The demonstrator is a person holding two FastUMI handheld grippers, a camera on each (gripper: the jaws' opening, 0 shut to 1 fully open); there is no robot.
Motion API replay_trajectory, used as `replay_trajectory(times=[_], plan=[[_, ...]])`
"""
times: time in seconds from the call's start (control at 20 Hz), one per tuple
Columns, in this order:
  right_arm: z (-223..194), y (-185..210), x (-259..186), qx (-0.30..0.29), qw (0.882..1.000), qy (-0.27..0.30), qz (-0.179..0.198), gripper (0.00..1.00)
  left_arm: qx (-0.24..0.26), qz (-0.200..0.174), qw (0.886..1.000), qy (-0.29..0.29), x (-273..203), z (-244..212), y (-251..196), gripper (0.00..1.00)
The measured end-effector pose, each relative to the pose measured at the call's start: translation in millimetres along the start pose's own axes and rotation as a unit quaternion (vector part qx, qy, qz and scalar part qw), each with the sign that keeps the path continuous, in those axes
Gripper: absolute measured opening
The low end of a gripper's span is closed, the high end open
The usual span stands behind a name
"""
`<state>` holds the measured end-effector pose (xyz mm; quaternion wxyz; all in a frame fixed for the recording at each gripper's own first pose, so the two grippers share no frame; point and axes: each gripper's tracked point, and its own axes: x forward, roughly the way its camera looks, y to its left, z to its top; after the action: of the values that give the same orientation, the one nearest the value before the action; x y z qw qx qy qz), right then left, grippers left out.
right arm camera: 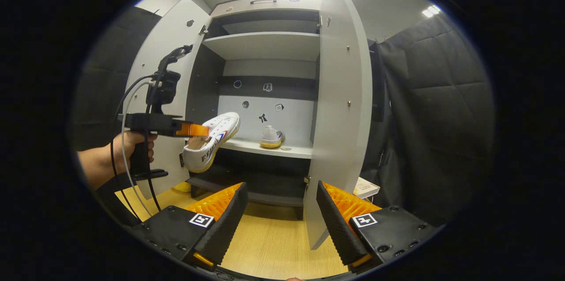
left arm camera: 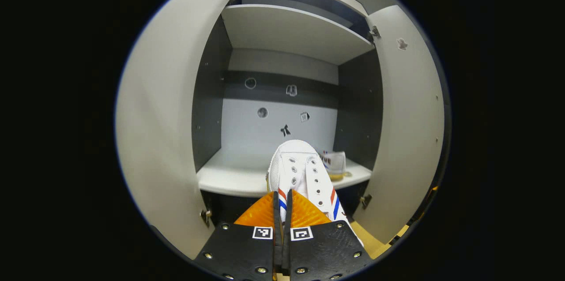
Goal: Grab one shoe with the right hand and put it into the shoe cabinet, grab the other shoe with the left hand and put it into the shoe cabinet; then close the right door with the right hand and the left door with the left hand.
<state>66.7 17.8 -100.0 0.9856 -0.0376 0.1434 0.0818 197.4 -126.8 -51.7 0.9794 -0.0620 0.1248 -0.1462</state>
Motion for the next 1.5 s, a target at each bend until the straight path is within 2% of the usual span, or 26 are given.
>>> replay_trajectory(times=[0.3,0.55,0.95,1.5], plan=[[-8.9,-2.1,2.2,0.005,1.000,0.006,-0.023,0.98,-0.004,0.005,1.000,-0.024,51.4,34.1,11.5,0.00],[-15.6,0.0,3.9,0.006,0.999,0.013,-0.041,0.98,-0.010,0.017,0.999,-0.027,101.3,45.1,32.9,0.00],[-23.9,-1.2,9.8,0.011,0.997,0.029,-0.071,0.98,-0.006,0.022,1.000,0.015,174.8,17.2,46.6,0.00],[-18.8,3.1,11.3,0.005,0.997,0.026,-0.072,0.98,-0.024,0.023,0.998,0.050,190.0,-3.3,45.5,0.00]])
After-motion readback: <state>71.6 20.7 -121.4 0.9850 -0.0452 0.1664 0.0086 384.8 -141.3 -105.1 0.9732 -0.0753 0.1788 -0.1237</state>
